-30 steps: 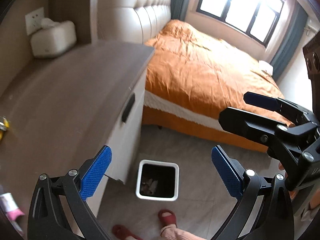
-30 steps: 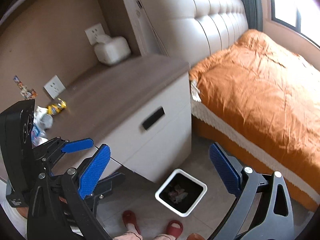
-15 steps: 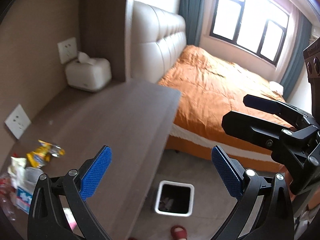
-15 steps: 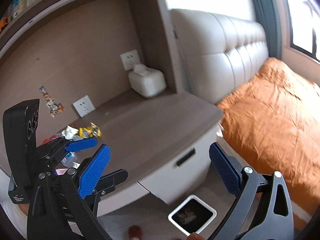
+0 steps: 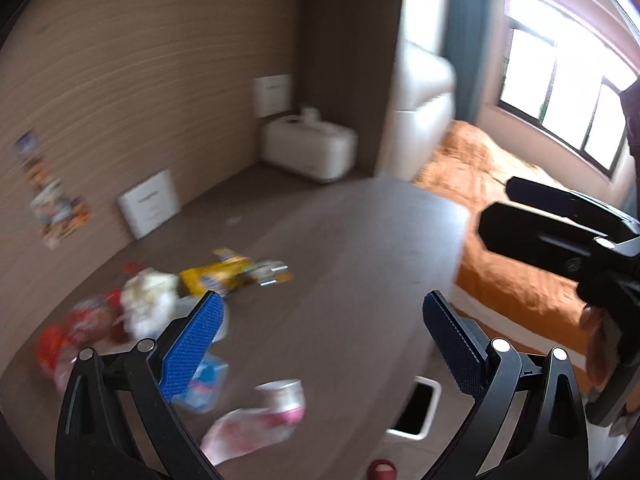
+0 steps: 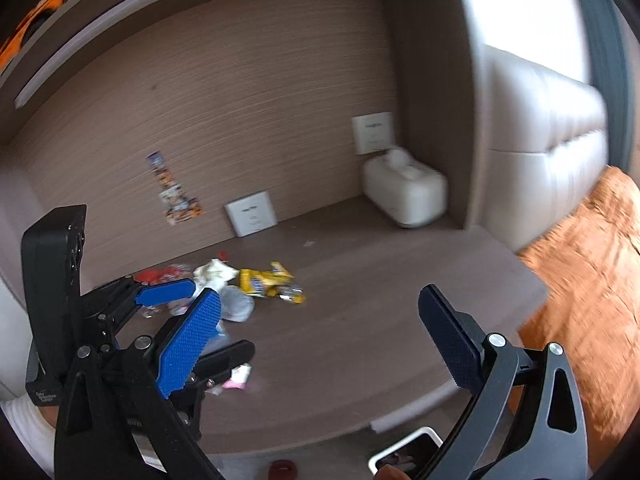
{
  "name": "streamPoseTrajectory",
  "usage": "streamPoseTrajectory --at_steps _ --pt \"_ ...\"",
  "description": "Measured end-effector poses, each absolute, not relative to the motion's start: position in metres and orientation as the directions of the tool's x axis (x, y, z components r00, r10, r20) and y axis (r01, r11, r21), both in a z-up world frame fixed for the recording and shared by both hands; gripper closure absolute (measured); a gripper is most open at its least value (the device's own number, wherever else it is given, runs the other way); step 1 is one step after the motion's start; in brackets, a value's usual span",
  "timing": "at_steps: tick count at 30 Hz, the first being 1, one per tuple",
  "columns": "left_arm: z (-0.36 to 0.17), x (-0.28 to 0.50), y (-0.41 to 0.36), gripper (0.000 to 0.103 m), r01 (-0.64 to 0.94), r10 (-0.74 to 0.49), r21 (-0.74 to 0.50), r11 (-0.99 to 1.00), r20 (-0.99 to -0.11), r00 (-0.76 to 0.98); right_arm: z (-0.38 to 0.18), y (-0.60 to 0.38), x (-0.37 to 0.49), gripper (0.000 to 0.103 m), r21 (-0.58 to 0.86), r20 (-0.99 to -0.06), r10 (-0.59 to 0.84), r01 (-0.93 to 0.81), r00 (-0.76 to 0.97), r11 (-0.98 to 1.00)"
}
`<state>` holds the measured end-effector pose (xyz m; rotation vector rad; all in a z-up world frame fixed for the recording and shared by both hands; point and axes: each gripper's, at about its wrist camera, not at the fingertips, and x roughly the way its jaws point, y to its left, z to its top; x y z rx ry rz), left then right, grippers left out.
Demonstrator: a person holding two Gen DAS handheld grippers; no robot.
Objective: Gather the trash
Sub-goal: 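Move both open tools back over the remaining trash on the desk, then grasp the orange-labelled plastic bottle with the left tool while the right tool grasps the blue box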
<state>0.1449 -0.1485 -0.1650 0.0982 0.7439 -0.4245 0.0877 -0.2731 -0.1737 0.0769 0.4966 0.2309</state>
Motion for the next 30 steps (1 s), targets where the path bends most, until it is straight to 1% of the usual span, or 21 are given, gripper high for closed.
streamPoseTrajectory --at_steps 4,10,16,19,21,25,30 --pt "-0.167 0.151 -0.089 0.005 0.284 -0.253 -0.069 0.956 -0.681 0.687 -0.175 -0.238 0.104 0.004 0.116 -0.476 0.292 -0.270 0.830 0.956" --pt "-0.175 0.151 -0.009 0.005 0.137 -0.144 -0.065 0.988 -0.684 0.715 -0.186 -0.187 0.128 0.004 0.118 -0.509 0.363 -0.355 0.781 0.928" --pt "-0.194 0.158 0.055 0.005 0.071 -0.070 -0.028 0.997 -0.703 0.708 -0.207 -0.134 0.150 0.004 0.123 -0.556 0.395 -0.397 0.731 0.909" --pt "-0.201 0.163 0.077 0.005 0.060 -0.055 -0.018 0.998 -0.709 0.703 -0.219 -0.114 0.158 0.004 0.120 -0.579 0.391 -0.400 0.715 0.909" --pt "-0.209 0.168 0.091 0.005 0.027 -0.022 -0.004 1.000 -0.720 0.694 -0.228 -0.103 0.162 0.004 0.120 -0.593 0.388 -0.400 0.705 0.909" --pt "-0.228 0.173 0.109 0.005 -0.050 -0.029 -0.085 0.995 -0.732 0.680 -0.246 -0.086 0.172 0.004 0.101 -0.622 0.369 -0.397 0.690 0.912" --pt "-0.242 0.186 0.096 0.005 -0.106 -0.019 -0.124 0.987 -0.733 0.680 -0.263 -0.078 0.182 0.004 0.073 -0.651 0.337 -0.387 0.680 0.919"
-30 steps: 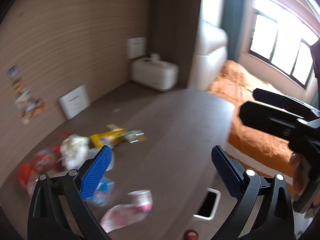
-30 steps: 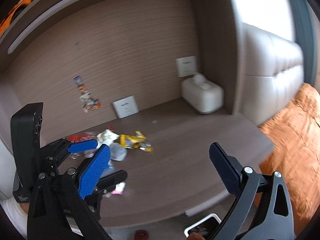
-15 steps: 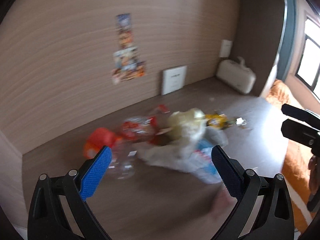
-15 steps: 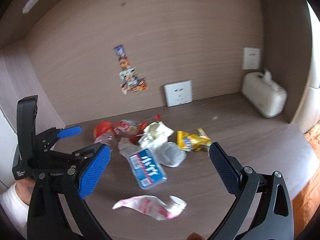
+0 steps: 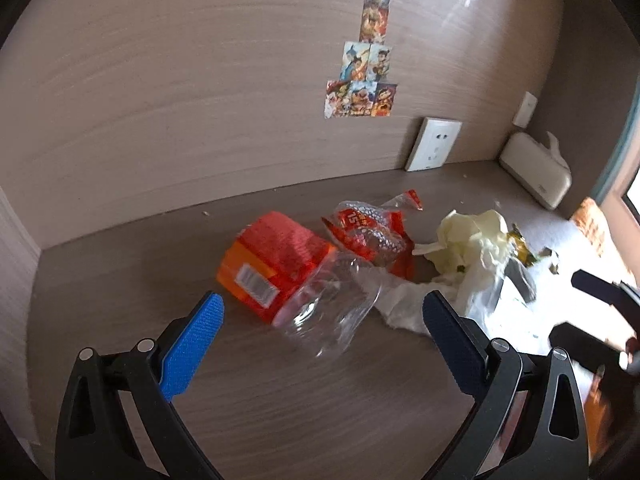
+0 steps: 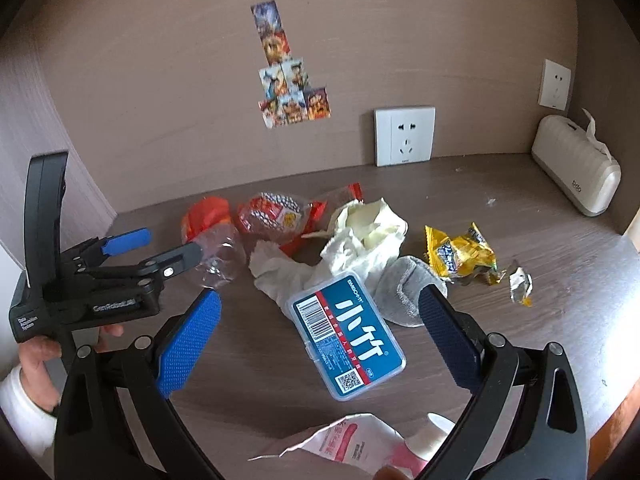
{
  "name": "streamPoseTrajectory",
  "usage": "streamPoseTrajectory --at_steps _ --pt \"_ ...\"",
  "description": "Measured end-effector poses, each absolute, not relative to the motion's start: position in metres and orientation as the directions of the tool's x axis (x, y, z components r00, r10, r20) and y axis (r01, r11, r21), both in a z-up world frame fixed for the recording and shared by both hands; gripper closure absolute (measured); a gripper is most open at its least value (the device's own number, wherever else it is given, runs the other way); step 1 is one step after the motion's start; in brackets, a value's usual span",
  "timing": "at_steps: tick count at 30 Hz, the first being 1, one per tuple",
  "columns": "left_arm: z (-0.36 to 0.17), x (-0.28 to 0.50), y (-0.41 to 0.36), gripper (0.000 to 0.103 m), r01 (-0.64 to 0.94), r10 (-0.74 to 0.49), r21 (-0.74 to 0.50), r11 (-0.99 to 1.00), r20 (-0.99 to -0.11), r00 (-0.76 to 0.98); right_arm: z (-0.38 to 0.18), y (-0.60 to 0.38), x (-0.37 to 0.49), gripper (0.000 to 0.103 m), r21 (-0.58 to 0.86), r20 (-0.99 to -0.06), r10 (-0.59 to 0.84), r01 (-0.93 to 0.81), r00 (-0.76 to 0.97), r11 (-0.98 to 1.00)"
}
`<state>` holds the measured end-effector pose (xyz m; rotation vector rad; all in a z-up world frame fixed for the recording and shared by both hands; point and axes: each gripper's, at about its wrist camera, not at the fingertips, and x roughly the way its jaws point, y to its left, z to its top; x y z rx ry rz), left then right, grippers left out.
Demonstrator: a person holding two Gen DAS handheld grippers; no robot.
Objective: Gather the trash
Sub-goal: 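Grasp the orange-labelled plastic bottle with the left tool while the right tool grasps the blue box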
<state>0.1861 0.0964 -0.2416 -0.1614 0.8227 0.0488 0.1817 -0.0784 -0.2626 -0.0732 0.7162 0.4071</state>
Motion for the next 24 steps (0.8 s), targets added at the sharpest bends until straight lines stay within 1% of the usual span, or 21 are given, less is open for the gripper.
streamPoseTrajectory --at_steps 2,4,8,13,16,17,19,21,22,24 --pt "-0.247 0.192 0.093 0.005 -0.137 0.002 -0.121 0.983 -0.742 0.671 -0.268 -0.078 0.184 0.004 0.067 -0.657 0.329 -0.381 0.678 0.922" --pt "-0.256 0.201 0.094 0.005 -0.177 0.002 -0.150 0.973 -0.757 0.654 -0.273 -0.077 0.187 0.004 0.065 -0.665 0.323 -0.378 0.674 0.924" --pt "-0.267 0.213 0.100 0.005 -0.297 0.053 -0.174 0.939 -0.780 0.623 -0.284 -0.076 0.190 0.004 0.059 -0.679 0.312 -0.374 0.664 0.925" --pt "-0.279 0.226 0.095 0.005 -0.383 0.126 -0.130 0.914 -0.808 0.576 -0.292 -0.078 0.196 0.004 0.062 -0.692 0.308 -0.371 0.652 0.926" --pt "-0.283 0.230 0.095 0.005 -0.406 0.130 -0.141 0.903 -0.811 0.570 -0.294 -0.080 0.199 0.004 0.060 -0.696 0.309 -0.376 0.648 0.925" --pt "-0.285 0.231 0.097 0.007 -0.416 0.121 -0.159 0.895 -0.813 0.570 -0.296 -0.080 0.201 0.004 0.059 -0.701 0.311 -0.382 0.642 0.922" --pt "-0.287 0.229 0.101 0.015 -0.425 0.115 -0.173 0.888 -0.813 0.571 -0.298 -0.079 0.203 0.004 0.053 -0.708 0.311 -0.391 0.634 0.919" --pt "-0.291 0.230 0.105 0.026 -0.428 0.118 -0.167 0.888 -0.817 0.564 -0.302 -0.079 0.204 0.004 0.049 -0.718 0.311 -0.401 0.622 0.915" --pt "-0.292 0.230 0.105 0.030 -0.428 0.133 -0.151 0.891 -0.814 0.565 -0.303 -0.079 0.204 0.004 0.043 -0.720 0.307 -0.401 0.622 0.915" --pt "-0.293 0.231 0.107 0.030 -0.418 0.126 -0.155 0.895 -0.811 0.572 -0.307 -0.078 0.203 0.006 0.024 -0.731 0.294 -0.408 0.616 0.913"
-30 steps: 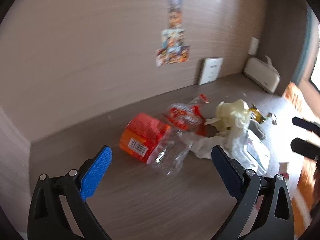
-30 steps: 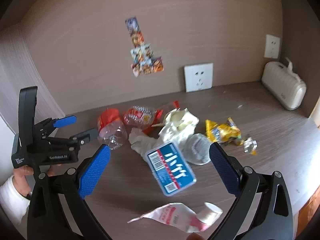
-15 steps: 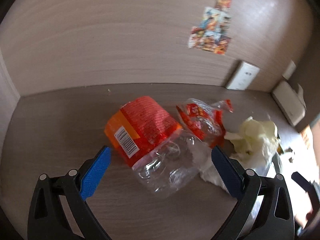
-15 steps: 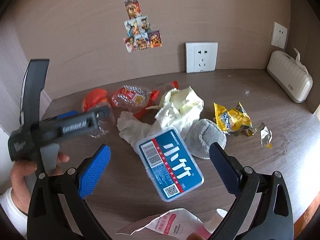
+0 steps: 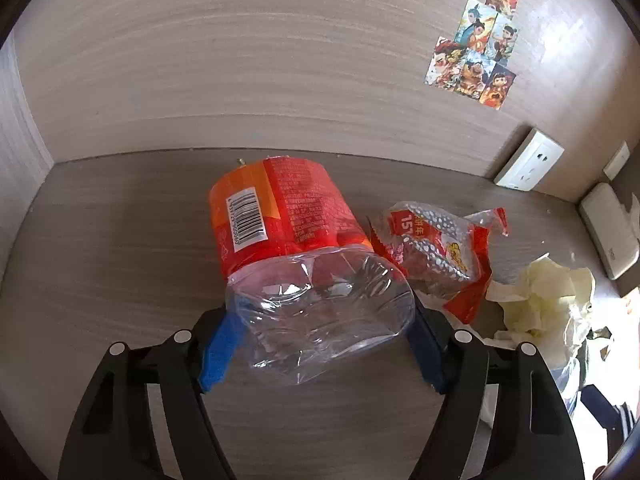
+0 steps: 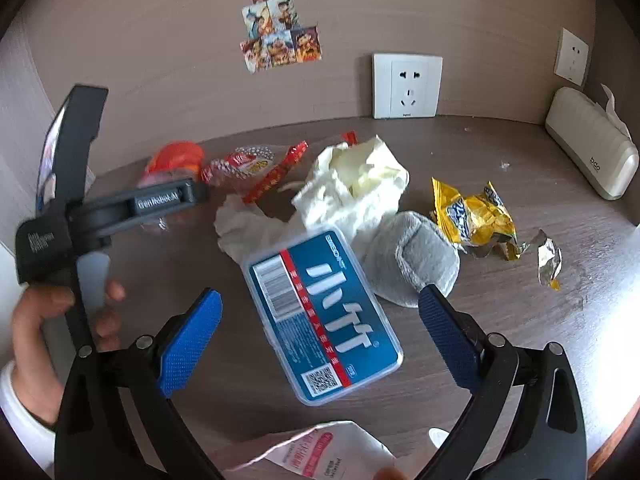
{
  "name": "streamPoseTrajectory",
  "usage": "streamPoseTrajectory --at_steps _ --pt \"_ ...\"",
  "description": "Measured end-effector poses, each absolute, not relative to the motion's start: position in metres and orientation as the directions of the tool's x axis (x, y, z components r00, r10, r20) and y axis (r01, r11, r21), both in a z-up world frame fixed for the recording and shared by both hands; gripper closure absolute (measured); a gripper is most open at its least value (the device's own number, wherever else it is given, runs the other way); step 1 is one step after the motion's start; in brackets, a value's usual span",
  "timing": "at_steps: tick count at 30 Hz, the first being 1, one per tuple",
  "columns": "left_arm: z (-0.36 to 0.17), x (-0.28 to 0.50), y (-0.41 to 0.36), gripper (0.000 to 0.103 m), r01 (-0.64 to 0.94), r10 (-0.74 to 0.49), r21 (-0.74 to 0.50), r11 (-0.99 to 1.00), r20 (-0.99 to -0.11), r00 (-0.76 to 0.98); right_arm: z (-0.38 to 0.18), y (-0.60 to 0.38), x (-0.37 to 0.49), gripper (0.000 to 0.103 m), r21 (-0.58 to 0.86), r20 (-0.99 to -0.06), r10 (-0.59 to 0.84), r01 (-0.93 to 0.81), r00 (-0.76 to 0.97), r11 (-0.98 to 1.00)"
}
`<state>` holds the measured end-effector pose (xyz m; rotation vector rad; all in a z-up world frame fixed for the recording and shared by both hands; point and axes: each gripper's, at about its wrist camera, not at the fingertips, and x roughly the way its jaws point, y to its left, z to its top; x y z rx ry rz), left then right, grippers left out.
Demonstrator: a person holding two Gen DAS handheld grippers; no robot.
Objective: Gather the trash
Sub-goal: 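Grasp the orange-labelled plastic bottle with the left tool while the right tool grasps the blue box, then carry the bottle and blue box down over the white bin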
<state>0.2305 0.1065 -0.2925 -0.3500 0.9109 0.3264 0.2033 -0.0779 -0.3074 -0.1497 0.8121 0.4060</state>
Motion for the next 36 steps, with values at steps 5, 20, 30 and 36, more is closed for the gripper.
streamPoseTrajectory --at_steps 5,20,30,36 --pt "-0.293 0.229 0.113 0.031 -0.395 0.107 -0.171 0.903 -0.799 0.591 -0.316 -0.071 0.203 0.036 -0.037 -0.747 0.259 -0.428 0.612 0.903" --pt "-0.210 0.178 0.102 0.031 -0.210 0.100 -0.076 0.975 -0.693 0.714 -0.238 -0.081 0.169 0.043 0.024 -0.593 0.362 -0.433 0.720 0.901" --pt "-0.150 0.167 0.023 0.031 0.032 -0.058 -0.053 0.998 -0.625 0.779 -0.177 -0.142 0.123 0.044 0.049 -0.465 0.285 -0.296 0.839 0.954" --pt "-0.135 0.160 -0.045 0.031 0.214 -0.200 -0.051 0.976 -0.602 0.773 -0.158 -0.191 0.084 0.044 0.046 -0.421 0.169 -0.165 0.891 0.985"
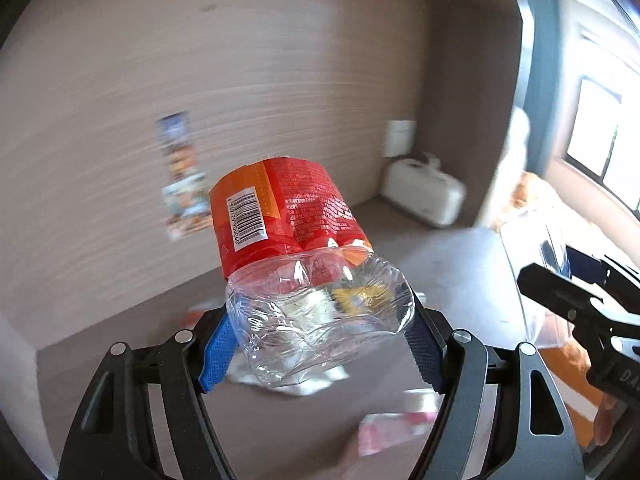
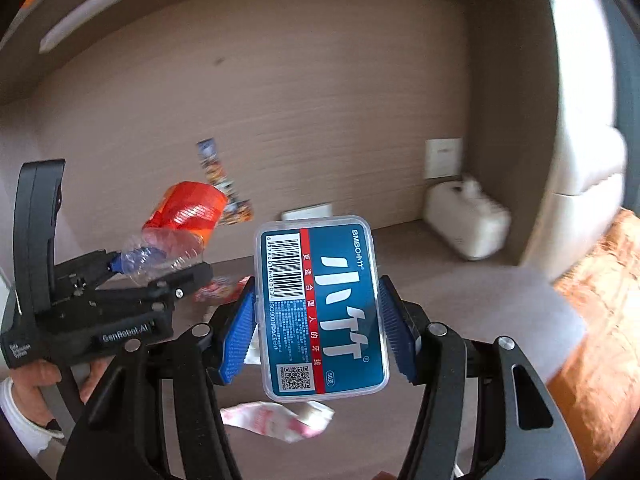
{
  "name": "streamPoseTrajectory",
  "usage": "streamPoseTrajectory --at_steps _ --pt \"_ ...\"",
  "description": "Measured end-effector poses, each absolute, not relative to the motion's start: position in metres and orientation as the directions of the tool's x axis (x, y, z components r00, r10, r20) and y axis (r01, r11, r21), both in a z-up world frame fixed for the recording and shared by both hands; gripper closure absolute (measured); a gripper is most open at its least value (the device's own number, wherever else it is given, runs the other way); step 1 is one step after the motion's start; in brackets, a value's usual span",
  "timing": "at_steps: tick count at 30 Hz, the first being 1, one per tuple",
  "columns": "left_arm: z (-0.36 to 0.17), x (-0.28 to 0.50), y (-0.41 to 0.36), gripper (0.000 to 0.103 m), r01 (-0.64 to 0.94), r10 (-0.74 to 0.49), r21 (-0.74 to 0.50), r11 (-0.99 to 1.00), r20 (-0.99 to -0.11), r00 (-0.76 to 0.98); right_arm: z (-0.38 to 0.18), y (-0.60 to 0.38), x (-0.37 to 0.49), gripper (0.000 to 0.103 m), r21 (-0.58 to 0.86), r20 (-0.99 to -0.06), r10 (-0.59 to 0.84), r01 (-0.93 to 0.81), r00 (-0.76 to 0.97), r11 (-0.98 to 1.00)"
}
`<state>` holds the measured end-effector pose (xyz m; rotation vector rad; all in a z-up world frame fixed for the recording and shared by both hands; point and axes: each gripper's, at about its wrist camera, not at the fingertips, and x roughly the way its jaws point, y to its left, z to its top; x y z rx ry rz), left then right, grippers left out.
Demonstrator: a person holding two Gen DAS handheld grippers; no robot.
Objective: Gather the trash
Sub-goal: 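Carry the bottle and blue box down over the white bin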
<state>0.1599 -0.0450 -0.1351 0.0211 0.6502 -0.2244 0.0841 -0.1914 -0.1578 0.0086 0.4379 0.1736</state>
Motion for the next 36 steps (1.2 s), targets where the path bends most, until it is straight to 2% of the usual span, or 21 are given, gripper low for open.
streamPoseTrajectory --at_steps 8,20,36 --pt "-0.132 0.144 -0.141 0.031 0.422 -0.361 -0.044 0.905 -0.602 0.712 -0.159 -0.259 0.035 0.044 0.072 -0.415 0.008 0.025 0.910 0.997" --pt "-0.154 0.118 -0.250 0.031 0.611 -0.490 -0.046 0.790 -0.646 0.585 -0.180 -0.337 -0.016 0.044 0.107 -0.454 -0.150 0.221 0.878 0.969" --pt "-0.238 0.096 -0.345 0.031 0.715 -0.472 -0.033 0.698 -0.772 0.426 -0.267 -0.409 -0.033 0.044 0.183 -0.597 -0.162 0.330 0.785 0.926"
